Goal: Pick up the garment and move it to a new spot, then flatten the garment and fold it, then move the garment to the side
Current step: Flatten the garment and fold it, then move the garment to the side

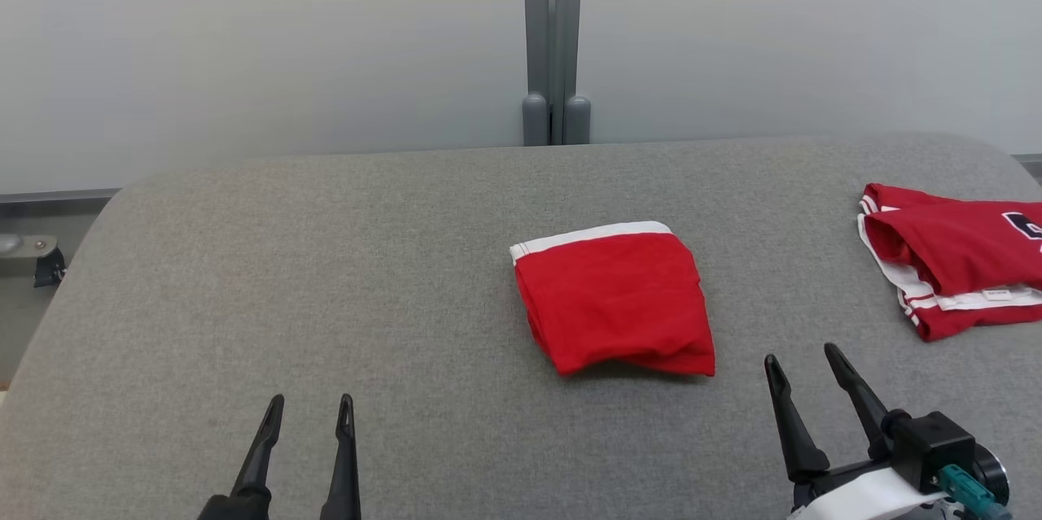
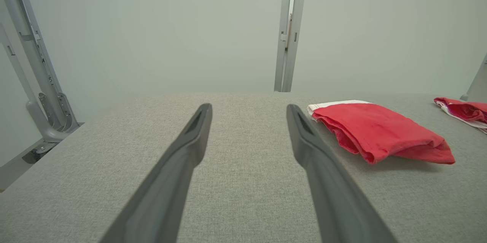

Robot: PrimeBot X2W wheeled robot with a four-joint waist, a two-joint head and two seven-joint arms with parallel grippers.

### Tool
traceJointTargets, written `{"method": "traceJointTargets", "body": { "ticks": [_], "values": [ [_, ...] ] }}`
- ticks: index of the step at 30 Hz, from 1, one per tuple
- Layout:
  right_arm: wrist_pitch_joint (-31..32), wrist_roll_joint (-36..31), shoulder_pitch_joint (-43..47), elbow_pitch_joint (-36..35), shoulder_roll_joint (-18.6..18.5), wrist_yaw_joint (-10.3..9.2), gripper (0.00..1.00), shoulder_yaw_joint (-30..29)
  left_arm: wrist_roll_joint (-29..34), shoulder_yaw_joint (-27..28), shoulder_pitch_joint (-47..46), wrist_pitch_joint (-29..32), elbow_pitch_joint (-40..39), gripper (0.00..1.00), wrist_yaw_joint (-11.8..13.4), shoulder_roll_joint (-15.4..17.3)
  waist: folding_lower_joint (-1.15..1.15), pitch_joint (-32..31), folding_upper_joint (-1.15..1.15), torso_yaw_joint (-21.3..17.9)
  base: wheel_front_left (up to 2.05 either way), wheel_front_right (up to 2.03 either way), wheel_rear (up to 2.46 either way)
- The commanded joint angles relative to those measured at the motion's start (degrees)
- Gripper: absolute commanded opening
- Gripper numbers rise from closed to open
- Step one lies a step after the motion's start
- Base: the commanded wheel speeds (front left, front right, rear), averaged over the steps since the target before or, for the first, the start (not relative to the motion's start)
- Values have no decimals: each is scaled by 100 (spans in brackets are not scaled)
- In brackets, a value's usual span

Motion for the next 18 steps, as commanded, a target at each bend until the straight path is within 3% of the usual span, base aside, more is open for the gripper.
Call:
{"method": "traceJointTargets", "body": {
  "ticks": [1,18],
  "values": [
    [-12,-45,79,-20,30,0,100,-1,40,42,92,-16,5,100,-9,-4,0,-8,0,7,0,0,0],
    [-13,-67,166,14,13,0,100,39,-18,-4,1,-16,107,100,53,-7,0,-19,0,0,0,0,0]
  ]
}}
